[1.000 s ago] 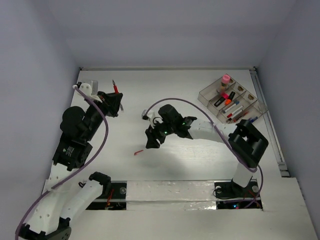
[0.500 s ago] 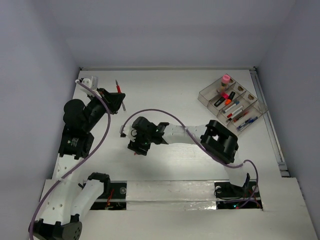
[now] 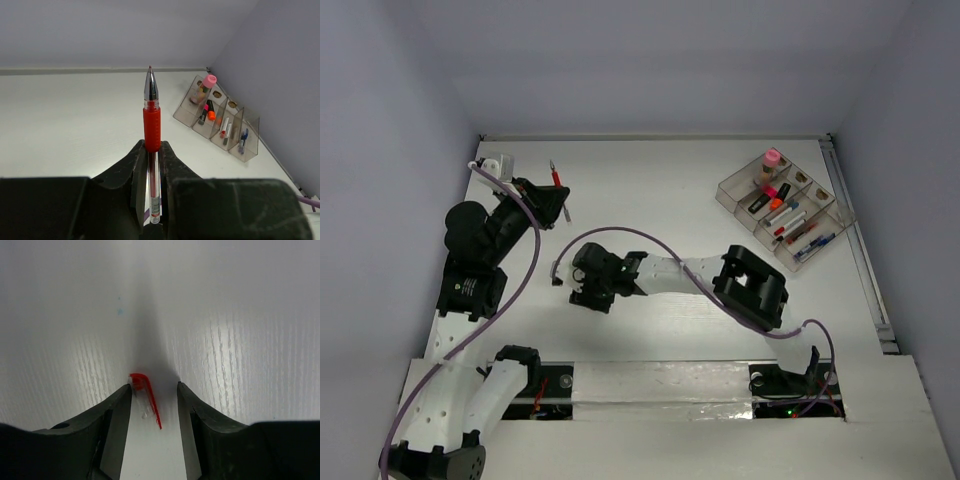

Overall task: Sort the stationery into containers
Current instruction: Pick up the pen cap from the center of the board, then close the pen cap on the pen.

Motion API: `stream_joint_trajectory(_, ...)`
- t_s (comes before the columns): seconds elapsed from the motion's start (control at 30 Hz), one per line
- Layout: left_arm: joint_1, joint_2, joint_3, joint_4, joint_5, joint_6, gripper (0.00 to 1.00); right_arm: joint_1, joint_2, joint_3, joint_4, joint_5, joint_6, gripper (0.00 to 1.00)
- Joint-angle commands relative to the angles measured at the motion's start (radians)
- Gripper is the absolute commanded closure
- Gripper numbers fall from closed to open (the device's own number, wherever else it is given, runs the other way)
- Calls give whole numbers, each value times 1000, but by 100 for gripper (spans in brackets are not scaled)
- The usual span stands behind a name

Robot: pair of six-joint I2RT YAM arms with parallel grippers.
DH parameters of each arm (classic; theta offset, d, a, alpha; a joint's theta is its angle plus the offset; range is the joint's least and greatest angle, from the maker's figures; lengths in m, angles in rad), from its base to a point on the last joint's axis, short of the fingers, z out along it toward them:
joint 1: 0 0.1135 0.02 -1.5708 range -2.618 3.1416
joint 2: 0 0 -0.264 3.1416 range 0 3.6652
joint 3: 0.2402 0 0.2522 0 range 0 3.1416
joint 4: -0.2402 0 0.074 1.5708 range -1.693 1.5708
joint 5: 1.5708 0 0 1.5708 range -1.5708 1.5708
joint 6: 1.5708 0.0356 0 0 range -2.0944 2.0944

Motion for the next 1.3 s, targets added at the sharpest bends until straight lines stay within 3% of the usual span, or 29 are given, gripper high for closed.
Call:
stream_joint_trajectory(0.0, 13, -8, -7, 64, 20, -7, 100, 22, 68, 38, -58, 12, -21, 53)
stream_joint_trajectory(0.17, 13, -5, -13, 62, 20, -7, 100, 22, 54, 16, -34, -34, 25, 94)
stream_joint_trajectory(0.23, 13, -5, -15, 64, 29, -10, 100, 22, 25, -17, -18, -48, 43, 100)
stream_joint_trajectory(0.43, 13, -2, -32, 70, 45, -11, 100, -56, -133, -163, 103, -53, 150, 100)
stream_joint_trajectory(0.53, 13, 7, -52, 68, 61, -13, 100, -114, -260, -326, 262, -78, 247, 100)
stream_joint_trajectory(0.6, 13, 12, -74, 70, 98, -14, 100, -183, -406, -411, 394, -97, 349, 100)
stream_joint_trajectory(0.73, 4, 48, -136, 100, 251, -20, 100, -283, -627, -551, 477, -37, 466, 100)
stream_joint_trajectory(0.83, -88, 88, -171, 108, 351, 2, 100, -344, -795, -573, 502, 64, 547, 100)
stream_joint_trajectory(1.03, -205, 67, -177, 91, 373, 68, 100, -357, -882, -527, 647, 135, 650, 100)
stream_joint_trajectory(1.27, -230, 88, -177, 70, 338, 88, 100, -357, -791, -404, 818, 49, 788, 100)
